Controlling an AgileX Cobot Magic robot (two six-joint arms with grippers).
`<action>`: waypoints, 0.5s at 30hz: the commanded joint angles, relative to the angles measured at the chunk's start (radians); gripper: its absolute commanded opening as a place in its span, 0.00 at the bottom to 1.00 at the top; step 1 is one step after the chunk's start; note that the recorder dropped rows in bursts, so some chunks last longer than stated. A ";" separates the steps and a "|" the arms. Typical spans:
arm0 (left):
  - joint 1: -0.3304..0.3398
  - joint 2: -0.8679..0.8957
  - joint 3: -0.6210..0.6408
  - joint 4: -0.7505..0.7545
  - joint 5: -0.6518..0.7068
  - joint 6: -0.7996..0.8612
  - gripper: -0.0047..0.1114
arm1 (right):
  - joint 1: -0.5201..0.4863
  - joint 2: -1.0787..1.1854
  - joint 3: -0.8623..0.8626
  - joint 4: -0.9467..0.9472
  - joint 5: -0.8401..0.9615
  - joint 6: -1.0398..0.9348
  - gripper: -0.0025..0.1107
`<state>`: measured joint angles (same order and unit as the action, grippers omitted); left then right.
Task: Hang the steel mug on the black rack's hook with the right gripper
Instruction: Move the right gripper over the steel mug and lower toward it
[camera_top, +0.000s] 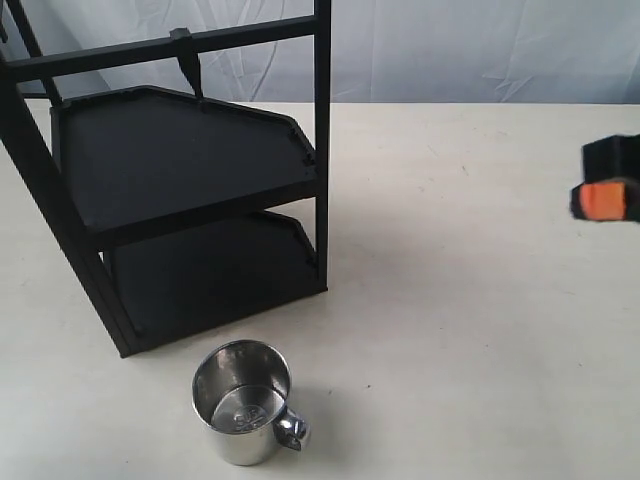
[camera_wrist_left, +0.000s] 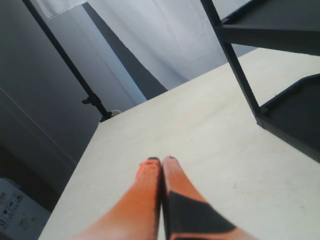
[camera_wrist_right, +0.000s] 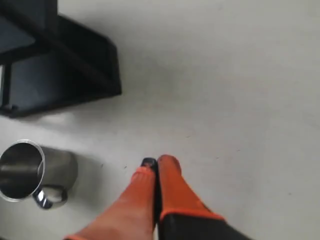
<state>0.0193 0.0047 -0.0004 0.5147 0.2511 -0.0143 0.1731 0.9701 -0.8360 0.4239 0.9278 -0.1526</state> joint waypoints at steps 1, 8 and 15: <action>-0.001 -0.005 0.000 -0.001 -0.008 -0.002 0.05 | 0.167 0.086 0.005 0.036 0.009 -0.040 0.01; -0.001 -0.005 0.000 -0.001 -0.008 -0.002 0.05 | 0.427 0.220 0.005 0.036 -0.100 -0.040 0.01; -0.001 -0.005 0.000 -0.001 -0.008 -0.002 0.05 | 0.551 0.334 0.003 0.030 -0.190 -0.040 0.02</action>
<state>0.0193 0.0047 -0.0004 0.5147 0.2511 -0.0143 0.6928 1.2716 -0.8338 0.4569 0.7645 -0.1837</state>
